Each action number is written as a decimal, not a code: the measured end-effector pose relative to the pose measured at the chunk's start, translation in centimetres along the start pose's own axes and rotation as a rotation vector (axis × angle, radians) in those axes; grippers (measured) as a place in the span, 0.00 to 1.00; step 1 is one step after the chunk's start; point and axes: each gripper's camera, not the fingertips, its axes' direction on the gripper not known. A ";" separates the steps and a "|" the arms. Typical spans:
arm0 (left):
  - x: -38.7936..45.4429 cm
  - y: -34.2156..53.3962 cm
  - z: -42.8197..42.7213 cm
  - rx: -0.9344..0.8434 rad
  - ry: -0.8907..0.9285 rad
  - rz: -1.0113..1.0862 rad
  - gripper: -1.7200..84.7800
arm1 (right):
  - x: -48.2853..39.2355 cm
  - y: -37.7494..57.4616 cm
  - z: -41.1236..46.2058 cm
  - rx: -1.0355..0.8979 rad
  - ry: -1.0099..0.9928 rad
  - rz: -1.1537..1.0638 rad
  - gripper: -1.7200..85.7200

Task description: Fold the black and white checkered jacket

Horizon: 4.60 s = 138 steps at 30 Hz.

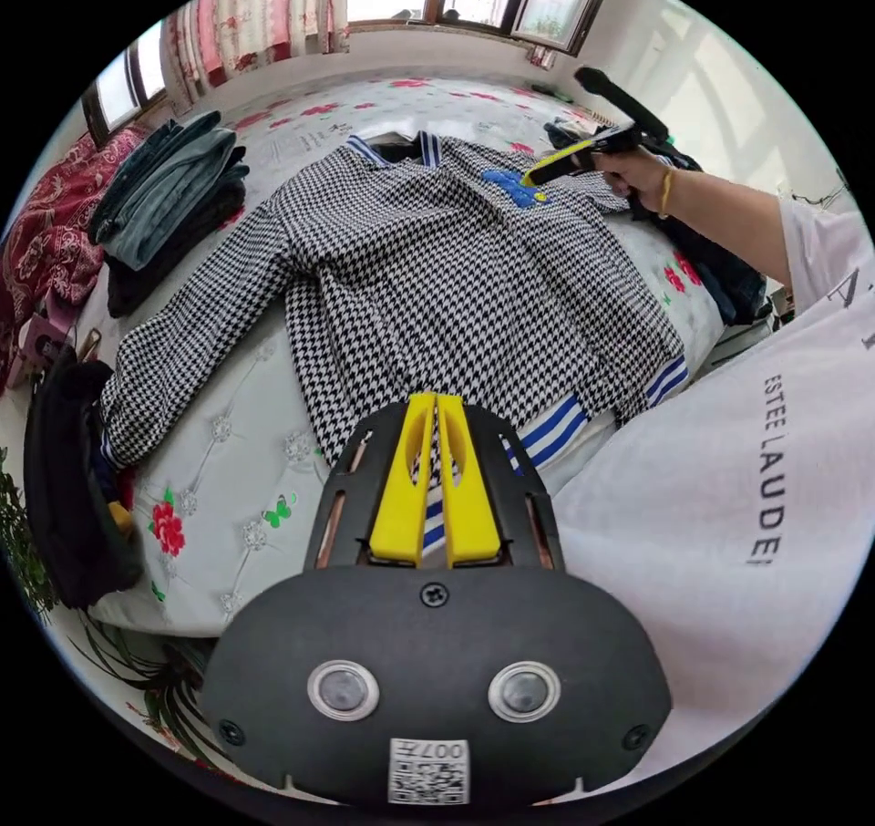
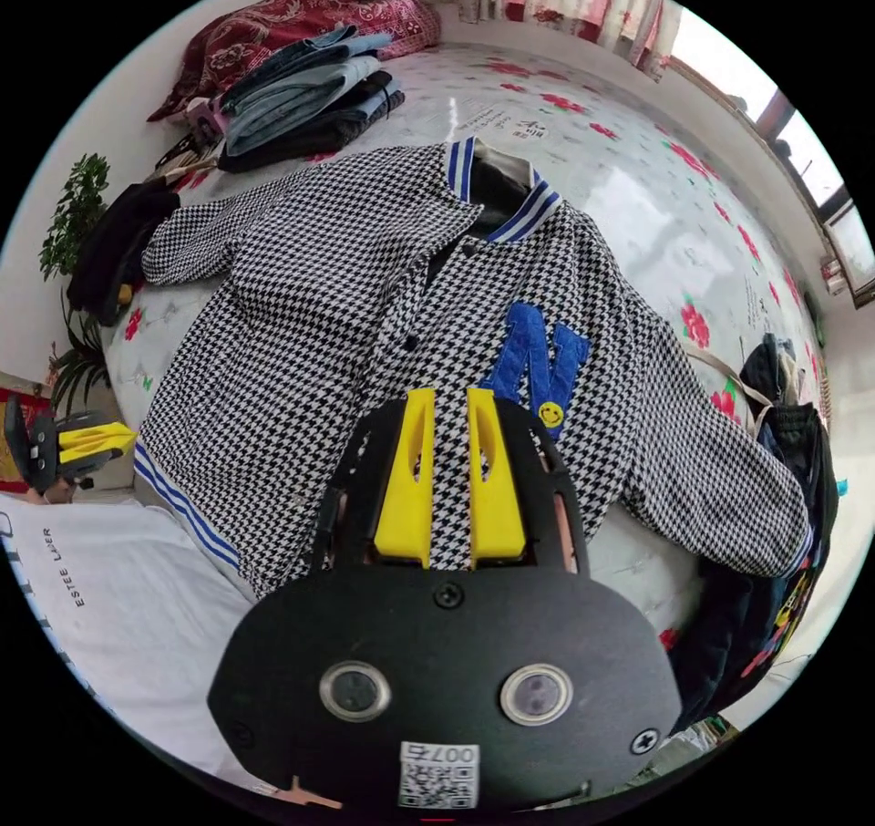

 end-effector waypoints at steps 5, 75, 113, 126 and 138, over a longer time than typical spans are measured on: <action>1.2 -3.7 2.9 -0.041 0.095 0.034 0.01 | 3.8 -6.6 3.7 0.021 0.015 0.027 0.11; -8.6 -8.2 17.4 -0.292 0.537 0.236 0.06 | -1.3 25.4 -0.7 -0.116 -0.138 0.026 0.09; -51.8 19.4 5.3 0.515 0.274 -1.411 0.03 | -0.9 11.9 -8.7 0.097 -0.315 0.109 0.04; -47.6 8.4 -11.8 0.774 -0.022 -0.893 0.01 | 2.7 9.8 -9.5 0.100 -0.319 0.165 0.03; -22.8 -10.2 -13.5 0.765 -0.005 -0.277 0.03 | 14.7 16.1 -12.1 0.228 -0.396 0.470 0.07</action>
